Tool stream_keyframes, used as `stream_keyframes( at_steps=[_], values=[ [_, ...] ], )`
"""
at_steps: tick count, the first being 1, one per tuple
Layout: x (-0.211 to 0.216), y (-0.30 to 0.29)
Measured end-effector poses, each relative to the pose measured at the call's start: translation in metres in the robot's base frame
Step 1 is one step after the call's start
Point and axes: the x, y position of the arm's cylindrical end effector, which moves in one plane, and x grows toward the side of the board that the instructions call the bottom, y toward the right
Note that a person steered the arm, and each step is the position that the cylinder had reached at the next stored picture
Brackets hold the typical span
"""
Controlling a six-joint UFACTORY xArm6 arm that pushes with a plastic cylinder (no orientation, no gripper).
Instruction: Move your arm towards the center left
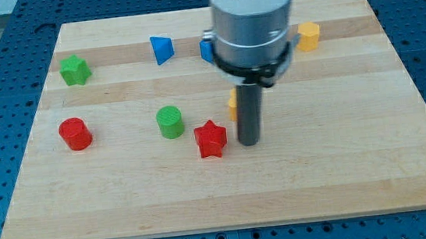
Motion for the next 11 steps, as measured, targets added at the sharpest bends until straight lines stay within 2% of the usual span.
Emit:
stream_keyframes(
  at_steps=[2,3,4,5,6,7,8,10,11],
  values=[
    [-0.003,-0.070],
    [-0.003,-0.042],
    [0.031,-0.020],
    [0.071,-0.102],
    [0.069,-0.241],
    [0.038,-0.319],
    [0.024,-0.320],
    [-0.054,-0.318],
    [-0.056,-0.276]
  ],
)
